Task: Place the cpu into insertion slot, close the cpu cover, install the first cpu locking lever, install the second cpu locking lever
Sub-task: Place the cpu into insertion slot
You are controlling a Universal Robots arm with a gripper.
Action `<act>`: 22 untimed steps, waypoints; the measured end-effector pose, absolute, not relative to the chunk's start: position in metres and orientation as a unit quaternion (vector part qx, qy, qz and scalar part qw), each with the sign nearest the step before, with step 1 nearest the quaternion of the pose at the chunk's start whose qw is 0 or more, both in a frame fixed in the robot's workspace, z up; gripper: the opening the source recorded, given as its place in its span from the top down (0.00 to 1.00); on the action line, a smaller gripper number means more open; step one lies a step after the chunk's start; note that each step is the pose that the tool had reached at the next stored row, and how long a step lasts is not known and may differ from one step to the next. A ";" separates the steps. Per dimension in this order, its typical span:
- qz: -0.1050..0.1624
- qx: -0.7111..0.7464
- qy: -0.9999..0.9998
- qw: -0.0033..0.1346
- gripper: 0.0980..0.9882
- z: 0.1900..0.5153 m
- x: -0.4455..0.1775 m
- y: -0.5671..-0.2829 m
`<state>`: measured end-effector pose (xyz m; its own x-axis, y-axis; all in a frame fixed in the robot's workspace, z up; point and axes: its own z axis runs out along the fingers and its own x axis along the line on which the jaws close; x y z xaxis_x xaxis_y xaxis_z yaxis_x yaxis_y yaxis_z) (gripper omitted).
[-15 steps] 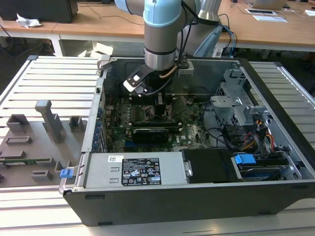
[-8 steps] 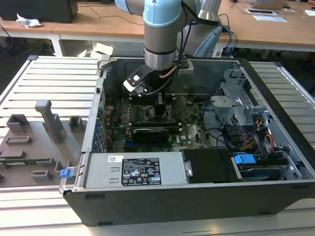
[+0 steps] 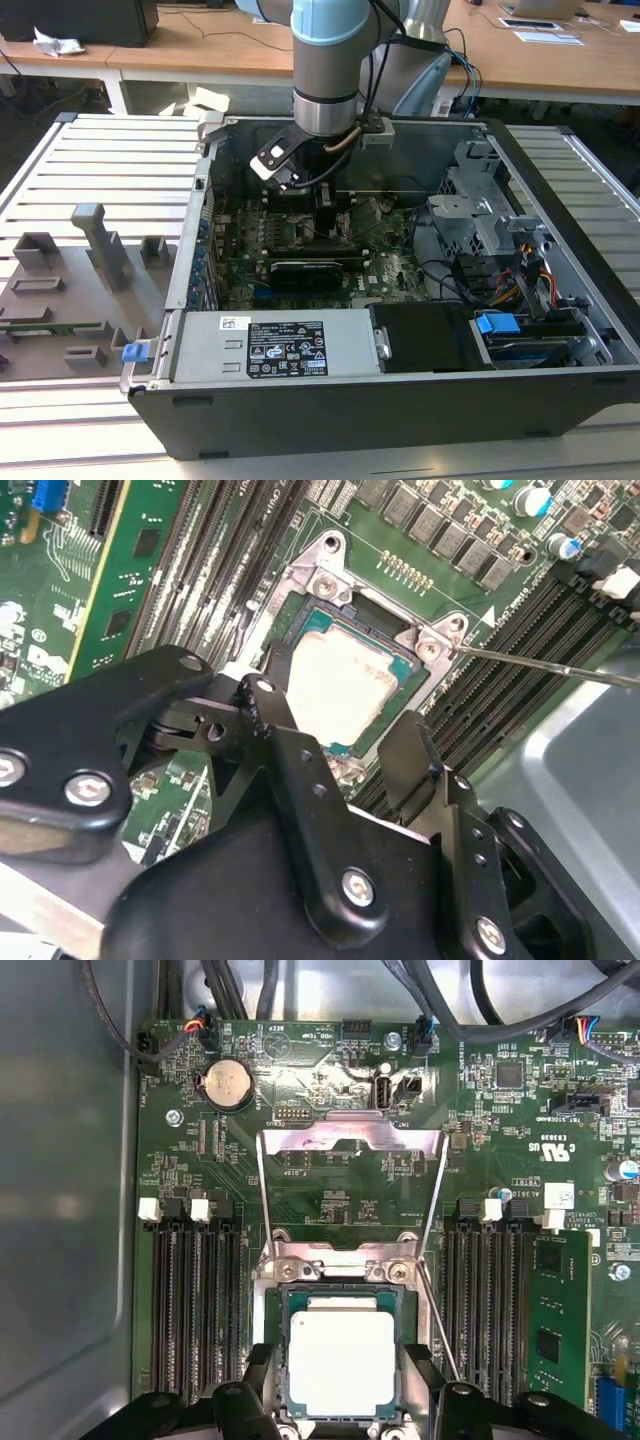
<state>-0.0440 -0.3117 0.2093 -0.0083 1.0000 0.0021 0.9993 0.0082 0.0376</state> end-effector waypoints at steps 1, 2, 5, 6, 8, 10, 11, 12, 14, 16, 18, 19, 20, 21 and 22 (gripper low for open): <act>0.014 0.704 0.710 0.013 0.42 0.209 -0.044 -0.312; 0.014 0.704 0.710 0.013 0.44 0.209 -0.044 -0.312; 0.014 0.704 0.710 0.013 0.71 0.209 -0.044 -0.311; 0.014 0.704 0.710 0.013 0.71 0.209 -0.044 -0.311; 0.014 0.704 0.710 0.013 0.85 0.209 -0.046 -0.311; 0.014 0.704 0.710 0.013 0.99 0.209 -0.052 -0.311; 0.014 0.704 0.710 0.013 0.99 0.209 -0.053 -0.312; 0.014 0.703 0.711 0.013 0.99 0.209 -0.054 -0.312; 0.014 0.701 0.712 0.012 0.99 0.206 -0.054 -0.312; 0.013 0.701 0.713 0.012 0.99 0.205 -0.053 -0.312; 0.012 0.701 0.713 0.011 0.99 0.205 -0.049 -0.312; 0.012 0.701 0.713 0.011 0.99 0.204 -0.047 -0.312; 0.012 0.701 0.713 0.011 0.99 0.204 -0.043 -0.312; 0.011 0.701 0.713 0.010 0.99 0.204 -0.035 -0.312; 0.011 0.701 0.713 0.010 0.99 0.205 -0.034 -0.312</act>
